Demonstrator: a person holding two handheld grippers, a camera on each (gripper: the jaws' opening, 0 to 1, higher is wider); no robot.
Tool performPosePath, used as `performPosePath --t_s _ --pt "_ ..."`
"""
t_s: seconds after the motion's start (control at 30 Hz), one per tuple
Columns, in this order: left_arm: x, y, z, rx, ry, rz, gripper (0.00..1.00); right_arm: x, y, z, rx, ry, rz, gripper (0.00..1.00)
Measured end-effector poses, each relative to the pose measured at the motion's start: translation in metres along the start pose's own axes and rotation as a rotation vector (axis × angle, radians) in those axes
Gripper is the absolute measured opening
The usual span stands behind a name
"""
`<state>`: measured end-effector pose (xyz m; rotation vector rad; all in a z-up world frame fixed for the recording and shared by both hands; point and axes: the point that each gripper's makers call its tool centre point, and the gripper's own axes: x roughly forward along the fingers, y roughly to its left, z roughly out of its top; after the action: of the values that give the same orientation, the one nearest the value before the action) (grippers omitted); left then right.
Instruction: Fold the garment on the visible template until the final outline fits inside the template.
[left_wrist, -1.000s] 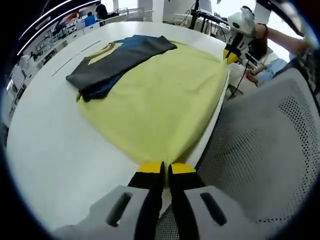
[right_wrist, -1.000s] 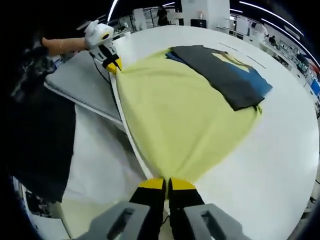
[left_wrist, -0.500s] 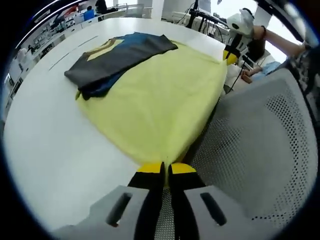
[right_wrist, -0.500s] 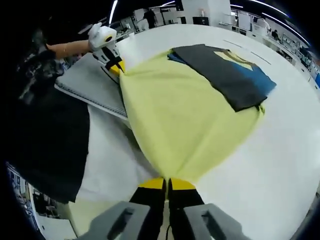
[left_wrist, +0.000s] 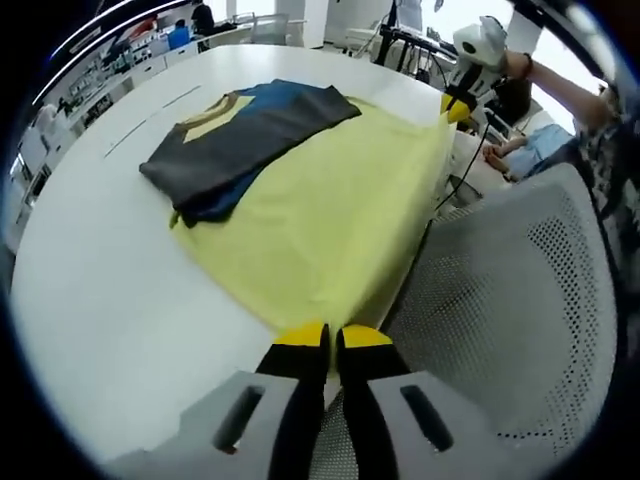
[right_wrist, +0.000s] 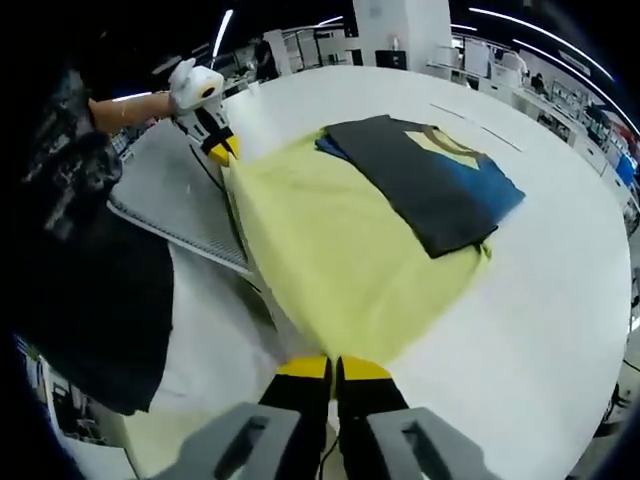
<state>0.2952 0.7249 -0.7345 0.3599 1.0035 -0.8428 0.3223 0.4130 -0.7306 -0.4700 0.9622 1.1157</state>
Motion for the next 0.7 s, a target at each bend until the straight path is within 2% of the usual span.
performPosePath --t_s 0.2,0.47,0.7 --pt "-0.014 0.019 0.028 0.011 -0.055 0.031 0.01 -0.01 -0.017 0.017 -0.032 -0.023 -0.044 0.0" --pt "-0.023 0.039 0.053 0.017 -0.105 0.079 0.01 -0.025 -0.042 0.046 -0.065 -0.055 -0.118 0.0" --pt "-0.034 0.064 0.075 0.015 -0.159 0.164 0.01 -0.035 -0.066 0.076 -0.12 -0.107 -0.18 0.0"
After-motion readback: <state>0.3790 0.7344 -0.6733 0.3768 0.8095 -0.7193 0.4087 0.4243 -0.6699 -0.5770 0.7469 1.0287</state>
